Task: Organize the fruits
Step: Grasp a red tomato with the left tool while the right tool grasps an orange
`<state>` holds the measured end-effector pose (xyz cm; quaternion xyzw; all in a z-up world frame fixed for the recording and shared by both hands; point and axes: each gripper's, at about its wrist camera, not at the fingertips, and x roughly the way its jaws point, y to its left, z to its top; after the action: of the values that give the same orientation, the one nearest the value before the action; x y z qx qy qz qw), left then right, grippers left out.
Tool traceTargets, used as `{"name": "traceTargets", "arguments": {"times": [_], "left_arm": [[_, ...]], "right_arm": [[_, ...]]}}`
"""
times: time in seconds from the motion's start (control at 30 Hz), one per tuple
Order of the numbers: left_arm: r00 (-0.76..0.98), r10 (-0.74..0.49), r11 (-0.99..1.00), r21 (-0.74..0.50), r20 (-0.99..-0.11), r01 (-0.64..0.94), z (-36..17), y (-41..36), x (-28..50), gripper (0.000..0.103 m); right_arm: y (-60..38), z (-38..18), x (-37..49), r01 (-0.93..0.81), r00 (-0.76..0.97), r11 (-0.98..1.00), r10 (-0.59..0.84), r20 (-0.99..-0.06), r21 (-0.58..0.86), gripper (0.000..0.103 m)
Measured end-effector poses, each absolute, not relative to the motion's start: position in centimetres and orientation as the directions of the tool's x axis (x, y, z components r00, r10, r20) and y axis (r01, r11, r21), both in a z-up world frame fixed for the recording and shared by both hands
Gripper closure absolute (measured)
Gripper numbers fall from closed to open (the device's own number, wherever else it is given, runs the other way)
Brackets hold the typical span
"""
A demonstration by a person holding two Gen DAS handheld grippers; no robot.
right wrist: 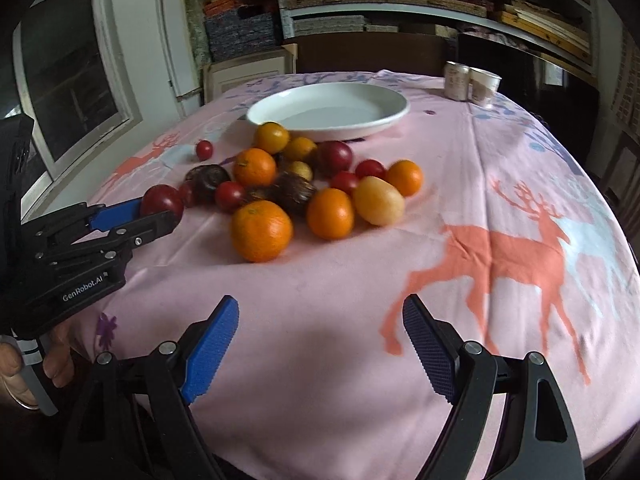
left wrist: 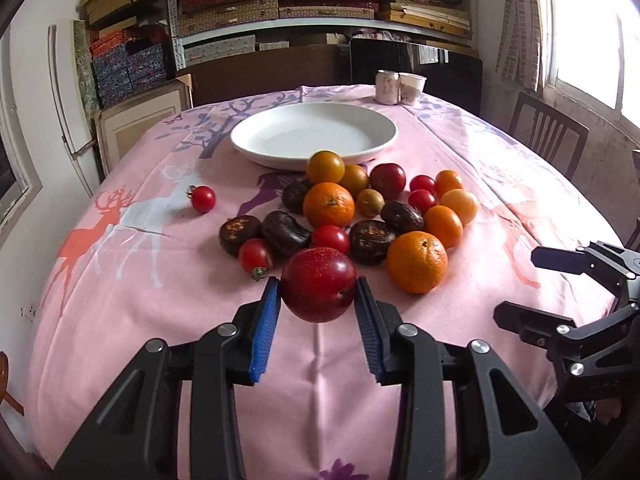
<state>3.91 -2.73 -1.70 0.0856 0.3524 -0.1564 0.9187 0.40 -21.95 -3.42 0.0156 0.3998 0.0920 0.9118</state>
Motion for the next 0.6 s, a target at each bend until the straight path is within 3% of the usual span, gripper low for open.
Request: {"name": "traceTargets", "arguments": {"times": [0.2,0.33,0.6], "left_arm": [[0.708,-0.204,0.956,0.017,-0.676,0.291,-0.9,0.0,4.4,0.066],[0.701,-0.199,0.958,0.015,-0.684,0.286,-1.5,0.6,4.6,0.066],[0.692,-0.228,0.953,-0.011,-0.685,0.304,-0.8,0.8,6.3,0.066]], "right_arm": [[-18.6,-4.4,5.0,-0.205,0.589,0.966,0.25,-0.769,0.156,0.035],[-17.7,-4.8,6.6,-0.185,0.568,0.97,0.238,-0.788,0.159,0.056],[-19.7,-1.9,6.1,-0.204,0.623,0.951,0.309,-0.719,0.231,0.057]]}}
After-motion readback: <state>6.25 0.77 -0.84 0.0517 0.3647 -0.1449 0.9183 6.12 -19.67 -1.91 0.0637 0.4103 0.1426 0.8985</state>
